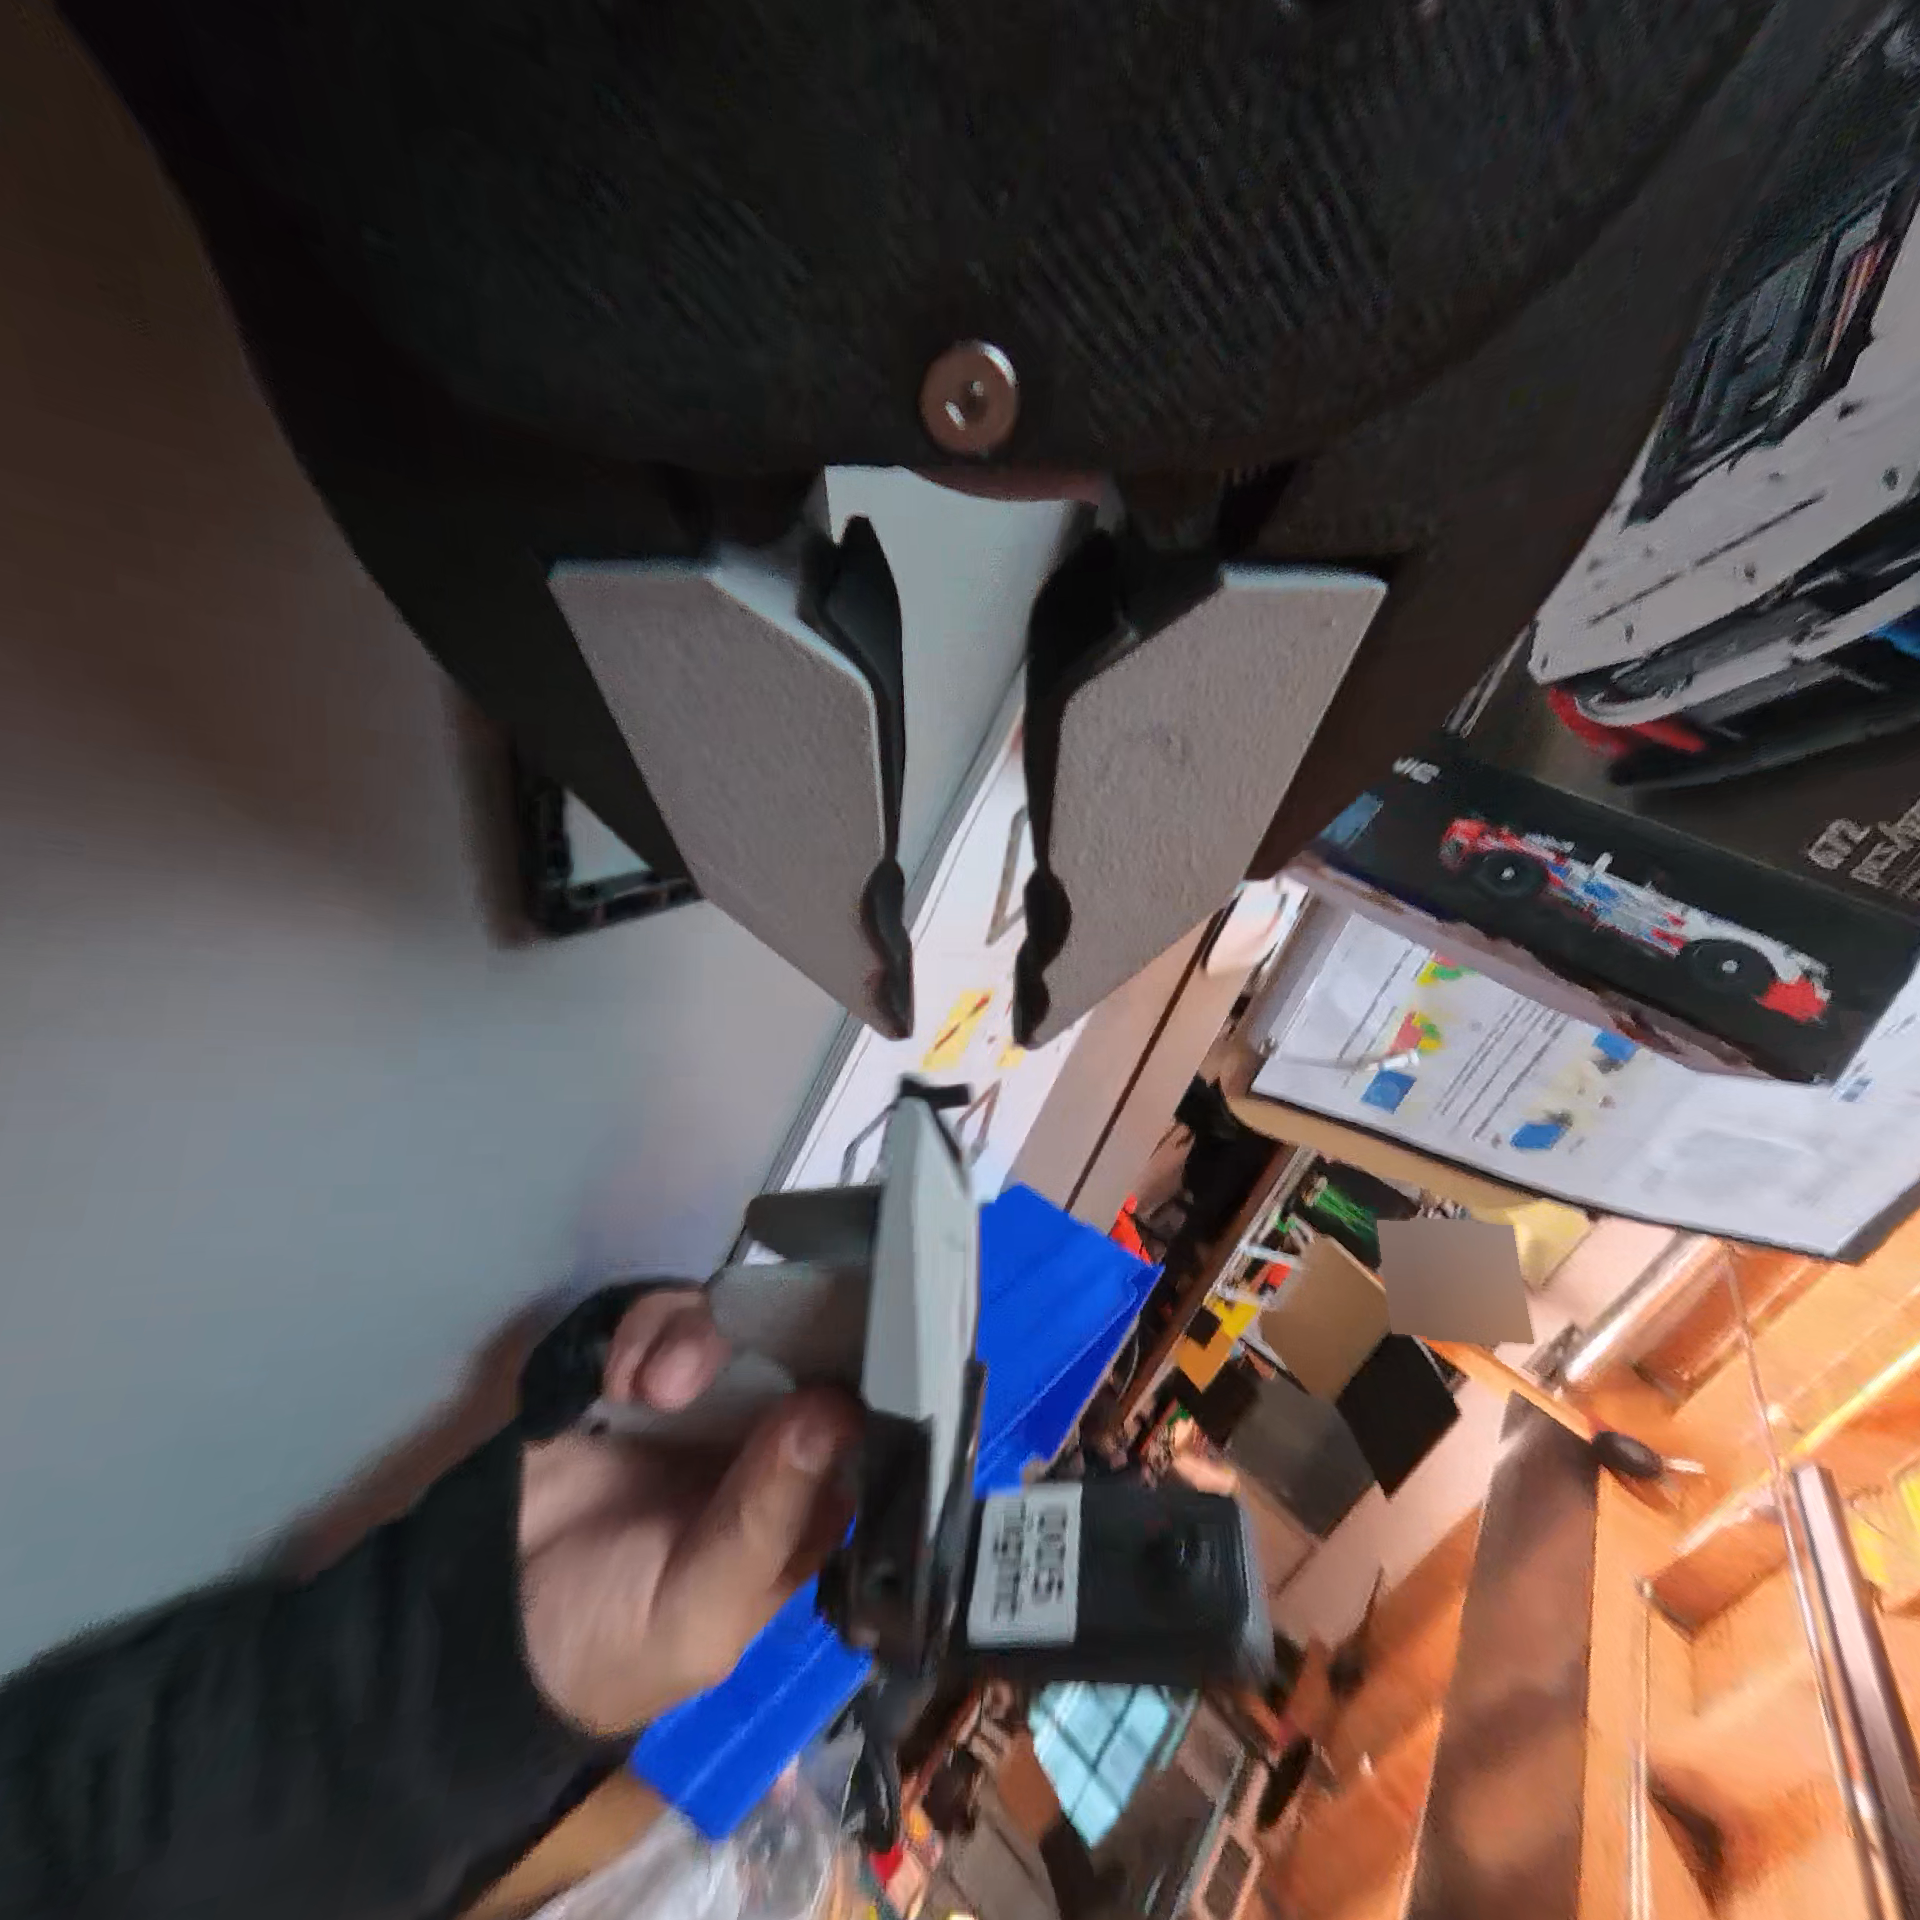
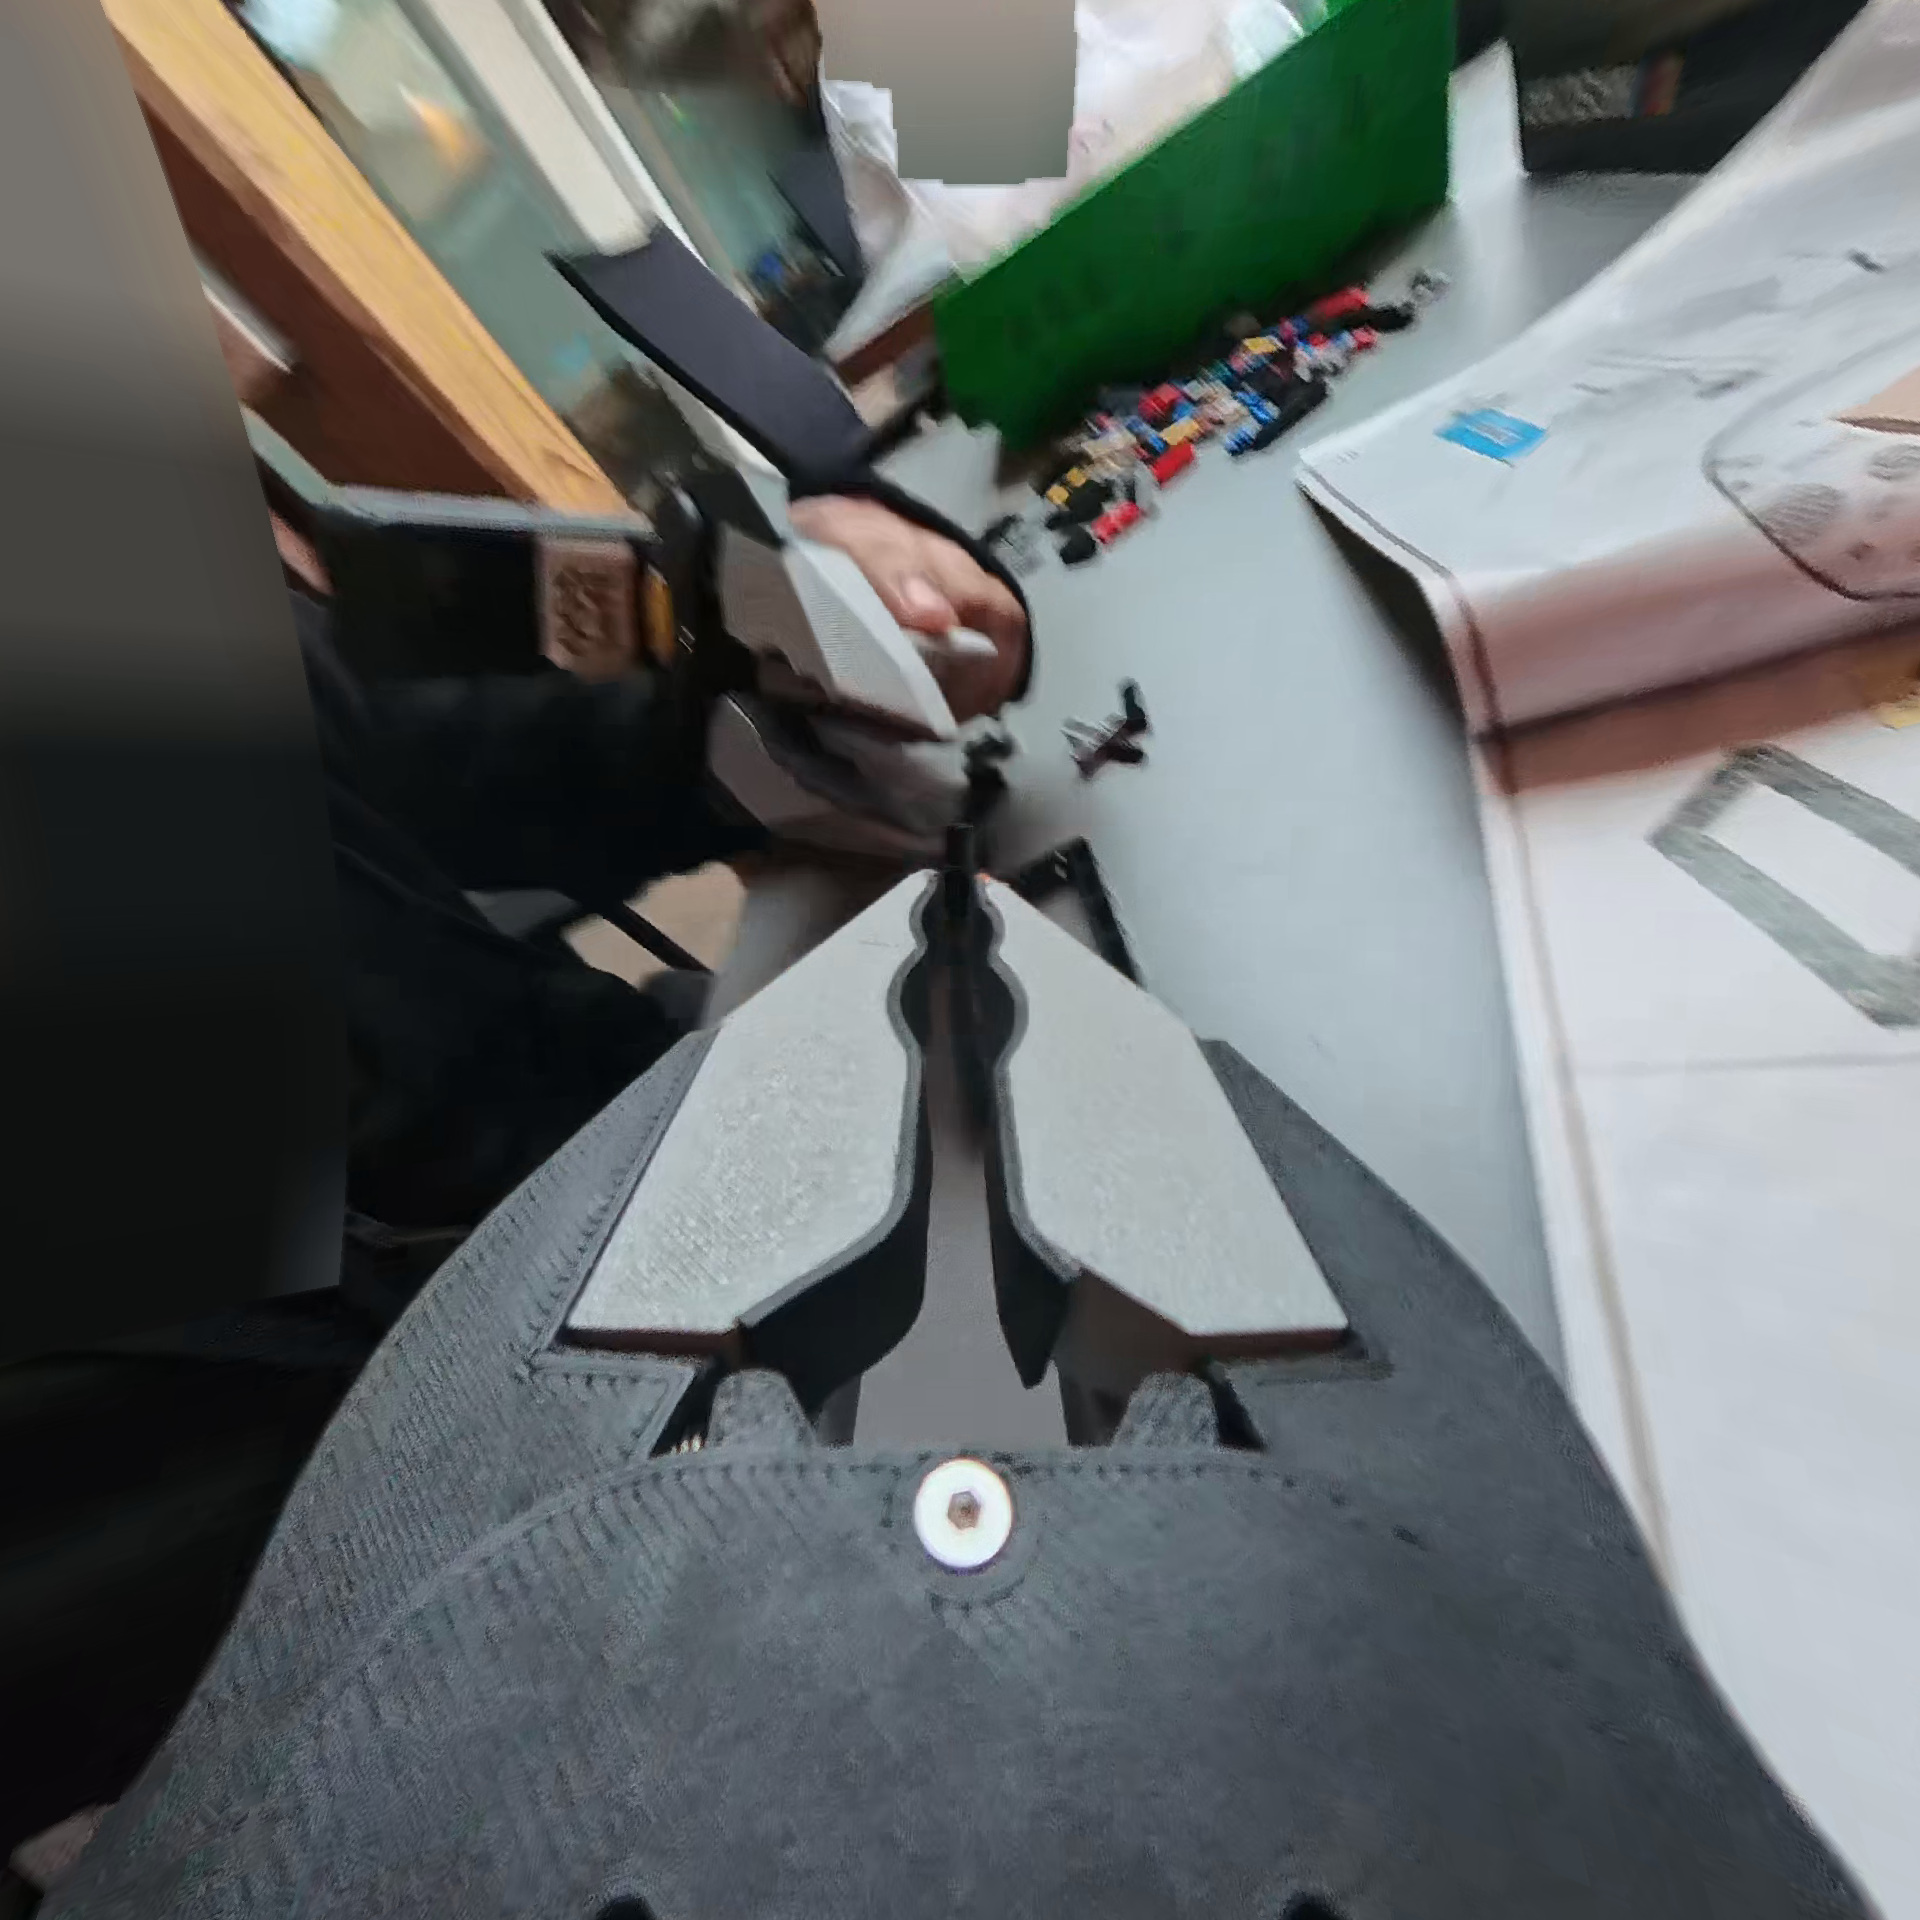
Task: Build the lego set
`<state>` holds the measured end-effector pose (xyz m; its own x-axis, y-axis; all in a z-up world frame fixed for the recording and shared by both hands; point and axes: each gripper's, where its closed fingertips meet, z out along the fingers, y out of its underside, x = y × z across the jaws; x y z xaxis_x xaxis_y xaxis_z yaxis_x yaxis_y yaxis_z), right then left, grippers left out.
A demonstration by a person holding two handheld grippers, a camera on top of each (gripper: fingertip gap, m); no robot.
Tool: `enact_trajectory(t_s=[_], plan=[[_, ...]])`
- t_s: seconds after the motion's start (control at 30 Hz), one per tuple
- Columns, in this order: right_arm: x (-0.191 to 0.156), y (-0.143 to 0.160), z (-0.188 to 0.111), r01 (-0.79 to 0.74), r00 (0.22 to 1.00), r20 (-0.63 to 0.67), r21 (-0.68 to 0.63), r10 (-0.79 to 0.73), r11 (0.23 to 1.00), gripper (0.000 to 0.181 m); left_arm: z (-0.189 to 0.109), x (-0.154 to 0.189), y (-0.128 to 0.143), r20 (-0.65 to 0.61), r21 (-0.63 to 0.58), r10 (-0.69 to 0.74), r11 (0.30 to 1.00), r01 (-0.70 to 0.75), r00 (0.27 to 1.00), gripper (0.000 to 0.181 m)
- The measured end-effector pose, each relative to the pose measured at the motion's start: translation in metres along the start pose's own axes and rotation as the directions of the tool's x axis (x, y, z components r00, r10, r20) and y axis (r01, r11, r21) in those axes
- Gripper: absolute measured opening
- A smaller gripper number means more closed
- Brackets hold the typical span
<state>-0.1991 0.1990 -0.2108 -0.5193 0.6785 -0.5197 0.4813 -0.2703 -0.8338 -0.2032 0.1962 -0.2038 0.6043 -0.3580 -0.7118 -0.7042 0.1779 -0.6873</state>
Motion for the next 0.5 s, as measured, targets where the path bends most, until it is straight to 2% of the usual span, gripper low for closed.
enact_trajectory(t_s=[0.07,0.1,0.17,0.2,0.37,0.43,0.5], plan=[[0.010,0.013,0.000,0.041,0.993,-0.103,-0.107,-0.052,0.993,0.001,0.000,-0.006,0.007,0.014,-0.051,0.035,0.998,-0.035,0.999,0.018],[0.011,0.018,0.001,0.035,0.992,-0.114,-0.151,-0.053,0.988,0.001,0.002,-0.006,0.011,0.007,-0.093,0.085,0.992,-0.084,0.996,0.019],[0.017,0.026,0.003,0.037,0.985,-0.156,-0.208,-0.071,0.977,0.001,0.006,0.003,0.015,-0.045,-0.129,0.173,0.976,-0.177,0.984,0.018],[0.019,0.029,0.004,0.074,0.976,-0.182,-0.234,-0.118,0.969,0.001,0.008,0.011,0.019,-0.090,-0.144,0.169,0.973,-0.181,0.981,0.015],[0.034,0.042,0.006,0.290,0.840,-0.309,-0.439,-0.447,0.850,0.001,0.009,0.031,0.040,-0.248,-0.244,-0.037,0.970,-0.025,0.968,0.015],[0.037,0.047,0.009,0.332,0.793,-0.313,-0.499,-0.524,0.801,0.001,0.009,0.032,0.042,-0.263,-0.258,-0.066,0.966,-0.004,0.963,0.014],[0.038,0.052,0.011,0.327,0.783,-0.308,-0.535,-0.541,0.779,0.001,0.011,0.036,0.044,-0.284,-0.276,-0.054,0.961,-0.028,0.957,0.013]])
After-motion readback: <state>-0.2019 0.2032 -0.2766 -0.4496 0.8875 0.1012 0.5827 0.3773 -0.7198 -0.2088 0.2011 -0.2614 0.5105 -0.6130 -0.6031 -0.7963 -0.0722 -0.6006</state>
